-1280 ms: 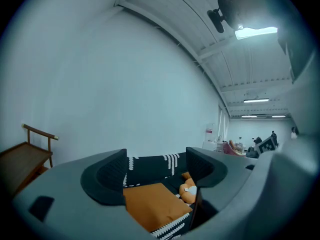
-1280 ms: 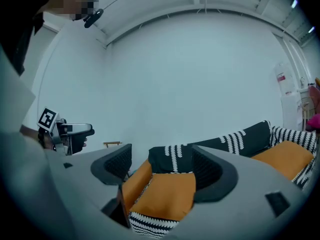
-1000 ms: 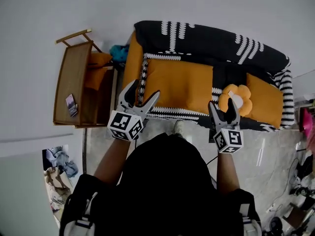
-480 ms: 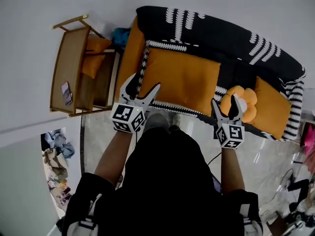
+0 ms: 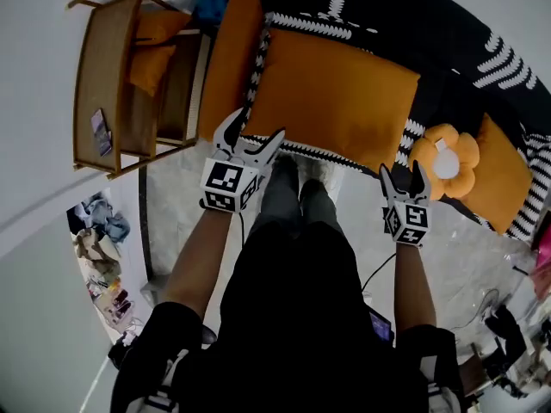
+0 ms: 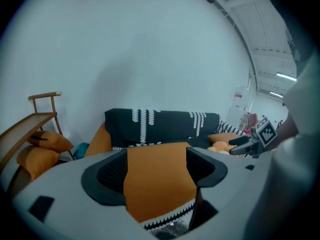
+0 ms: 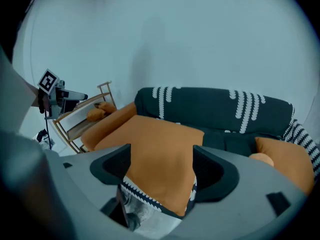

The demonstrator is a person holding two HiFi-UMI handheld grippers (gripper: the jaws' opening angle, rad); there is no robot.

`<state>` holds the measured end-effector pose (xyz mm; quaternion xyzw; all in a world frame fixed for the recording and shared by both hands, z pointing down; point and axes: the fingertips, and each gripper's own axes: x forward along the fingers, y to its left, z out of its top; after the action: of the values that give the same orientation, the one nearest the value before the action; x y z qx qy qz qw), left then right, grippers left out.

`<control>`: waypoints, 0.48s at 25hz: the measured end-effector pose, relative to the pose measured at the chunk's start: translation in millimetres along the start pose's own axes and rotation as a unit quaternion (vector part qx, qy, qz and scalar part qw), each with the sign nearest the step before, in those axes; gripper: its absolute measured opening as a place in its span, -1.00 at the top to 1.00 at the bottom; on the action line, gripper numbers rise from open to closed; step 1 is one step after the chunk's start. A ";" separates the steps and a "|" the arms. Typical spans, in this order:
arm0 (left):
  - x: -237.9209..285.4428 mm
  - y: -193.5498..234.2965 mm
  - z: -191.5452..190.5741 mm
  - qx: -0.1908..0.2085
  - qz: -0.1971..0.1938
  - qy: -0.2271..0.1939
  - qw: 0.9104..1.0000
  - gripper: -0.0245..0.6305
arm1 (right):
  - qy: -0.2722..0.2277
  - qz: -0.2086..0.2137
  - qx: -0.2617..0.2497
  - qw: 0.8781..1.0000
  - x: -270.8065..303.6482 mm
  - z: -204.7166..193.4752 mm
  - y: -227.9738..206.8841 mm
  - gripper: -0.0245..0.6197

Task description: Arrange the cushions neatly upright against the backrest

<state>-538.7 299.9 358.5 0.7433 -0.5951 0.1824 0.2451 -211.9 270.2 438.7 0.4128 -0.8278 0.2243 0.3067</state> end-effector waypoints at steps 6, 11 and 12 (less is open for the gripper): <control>33.3 19.9 -106.7 0.005 -0.004 0.093 0.996 -0.23 | 0.106 -0.019 -0.023 0.994 29.7 -99.2 -22.0 -0.28; 49.7 32.8 -178.5 -0.003 0.002 0.149 0.989 -0.23 | 0.165 -0.020 -0.022 0.986 48.7 -164.7 -27.6 -0.31; 52.7 35.2 -190.0 -0.004 0.003 0.157 0.988 -0.23 | 0.172 -0.021 -0.025 0.985 54.0 -174.0 -28.8 -0.31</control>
<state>-557.2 362.4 547.9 0.7024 -0.5525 0.2950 0.3381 -157.5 333.4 603.2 0.3777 -0.7591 0.2649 0.4592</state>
